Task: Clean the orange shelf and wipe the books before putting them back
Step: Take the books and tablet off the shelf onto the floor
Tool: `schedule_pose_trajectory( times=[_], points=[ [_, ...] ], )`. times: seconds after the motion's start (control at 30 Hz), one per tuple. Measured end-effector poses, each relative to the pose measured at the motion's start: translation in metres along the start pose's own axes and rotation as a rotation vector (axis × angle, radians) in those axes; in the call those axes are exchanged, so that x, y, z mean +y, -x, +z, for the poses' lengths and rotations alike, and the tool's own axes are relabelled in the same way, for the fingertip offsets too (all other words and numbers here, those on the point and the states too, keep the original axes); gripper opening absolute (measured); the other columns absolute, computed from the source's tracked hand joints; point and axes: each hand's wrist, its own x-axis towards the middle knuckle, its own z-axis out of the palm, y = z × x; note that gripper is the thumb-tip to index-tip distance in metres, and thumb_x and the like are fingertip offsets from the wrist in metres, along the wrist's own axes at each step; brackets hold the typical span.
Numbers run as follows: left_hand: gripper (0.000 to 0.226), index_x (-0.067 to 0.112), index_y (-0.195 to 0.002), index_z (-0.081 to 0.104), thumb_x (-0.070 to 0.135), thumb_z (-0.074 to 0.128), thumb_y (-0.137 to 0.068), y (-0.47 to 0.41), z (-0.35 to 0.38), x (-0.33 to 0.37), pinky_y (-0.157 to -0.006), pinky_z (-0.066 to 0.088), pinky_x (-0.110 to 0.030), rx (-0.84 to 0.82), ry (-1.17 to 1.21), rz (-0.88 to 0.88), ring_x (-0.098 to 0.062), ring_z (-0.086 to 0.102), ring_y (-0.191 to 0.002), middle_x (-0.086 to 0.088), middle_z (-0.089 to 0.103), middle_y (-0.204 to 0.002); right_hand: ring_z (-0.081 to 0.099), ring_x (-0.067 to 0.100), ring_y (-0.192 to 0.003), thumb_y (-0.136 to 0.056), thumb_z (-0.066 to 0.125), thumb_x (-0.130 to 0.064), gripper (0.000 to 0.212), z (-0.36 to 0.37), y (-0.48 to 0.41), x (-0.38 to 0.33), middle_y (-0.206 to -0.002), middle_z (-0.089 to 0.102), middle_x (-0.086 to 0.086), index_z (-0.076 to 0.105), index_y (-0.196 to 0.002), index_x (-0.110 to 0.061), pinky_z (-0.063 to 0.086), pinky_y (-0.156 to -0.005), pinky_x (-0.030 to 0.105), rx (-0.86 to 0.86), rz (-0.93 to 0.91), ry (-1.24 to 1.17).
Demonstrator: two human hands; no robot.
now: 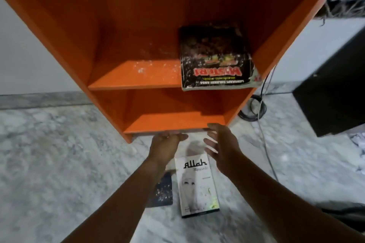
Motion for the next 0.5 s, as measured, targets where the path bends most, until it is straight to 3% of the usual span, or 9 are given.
schedule_pose_trajectory(
  times=[0.1,0.17,0.23,0.3,0.4,0.47,0.5],
  points=[
    [0.009,0.021,-0.093,0.072,0.026,0.065,-0.094,0.011,0.004,0.060,-0.095,0.046,-0.040,0.010,0.018,0.084,-0.022,0.059,-0.107,0.007,0.066,-0.097,0.056,0.032,-0.125,-0.097,0.056,-0.025,0.022,0.017,0.011,-0.062,-0.131,0.058,0.009,0.062,-0.117,-0.017,0.048,-0.087,0.041,-0.043,-0.042,-0.137],
    [0.025,0.022,-0.102,0.070,0.043,0.069,-0.087,0.016,0.007,0.086,-0.103,0.046,-0.046,0.052,0.032,0.102,-0.026,0.059,-0.112,0.001,0.067,-0.105,0.057,0.033,-0.125,-0.096,0.060,-0.029,0.040,0.025,0.011,-0.094,-0.145,0.052,0.014,0.055,-0.134,-0.017,0.046,-0.092,0.043,-0.045,-0.033,-0.221],
    [0.043,0.019,-0.109,0.070,0.052,0.072,-0.081,0.019,0.009,0.104,-0.102,0.048,-0.048,0.095,0.037,0.086,-0.026,0.062,-0.106,-0.003,0.069,-0.111,0.061,0.035,-0.119,-0.097,0.064,-0.029,0.050,0.031,0.009,-0.117,-0.148,0.047,0.022,0.049,-0.142,-0.014,0.051,-0.092,0.042,-0.048,-0.022,-0.283],
    [0.042,0.015,-0.104,0.069,0.051,0.070,-0.084,0.022,0.009,0.116,-0.102,0.048,-0.048,0.092,0.031,0.073,-0.025,0.062,-0.099,-0.004,0.068,-0.107,0.062,0.037,-0.119,-0.099,0.063,-0.021,0.046,0.035,0.008,-0.130,-0.146,0.047,0.028,0.049,-0.142,-0.010,0.059,-0.081,0.035,-0.029,-0.007,-0.313],
    [0.040,0.017,-0.114,0.066,0.049,0.067,-0.089,0.030,0.007,0.130,-0.099,0.046,-0.045,0.066,0.016,0.042,-0.027,0.058,-0.110,-0.002,0.064,-0.116,0.056,0.033,-0.130,-0.102,0.050,-0.007,0.045,0.041,0.006,-0.136,-0.149,0.047,0.021,0.042,-0.146,-0.004,0.056,-0.065,0.027,-0.017,-0.044,-0.283],
    [0.050,0.018,-0.129,0.061,0.049,0.065,-0.090,0.033,0.005,0.139,-0.093,0.044,-0.043,0.044,0.003,0.018,-0.028,0.055,-0.116,-0.004,0.061,-0.126,0.056,0.029,-0.130,-0.102,0.048,-0.005,0.045,0.043,0.013,-0.141,-0.147,0.050,0.014,0.043,-0.146,-0.004,0.056,-0.073,0.028,-0.006,-0.038,-0.301],
    [0.052,0.018,-0.132,0.059,0.049,0.064,-0.091,0.035,0.003,0.143,-0.093,0.044,-0.043,0.024,-0.007,0.011,-0.029,0.054,-0.116,-0.004,0.060,-0.126,0.058,0.027,-0.127,-0.101,0.049,-0.005,0.043,0.043,0.020,-0.144,-0.141,0.053,0.008,0.047,-0.144,-0.006,0.057,-0.085,0.031,0.002,-0.027,-0.292]
  ],
)
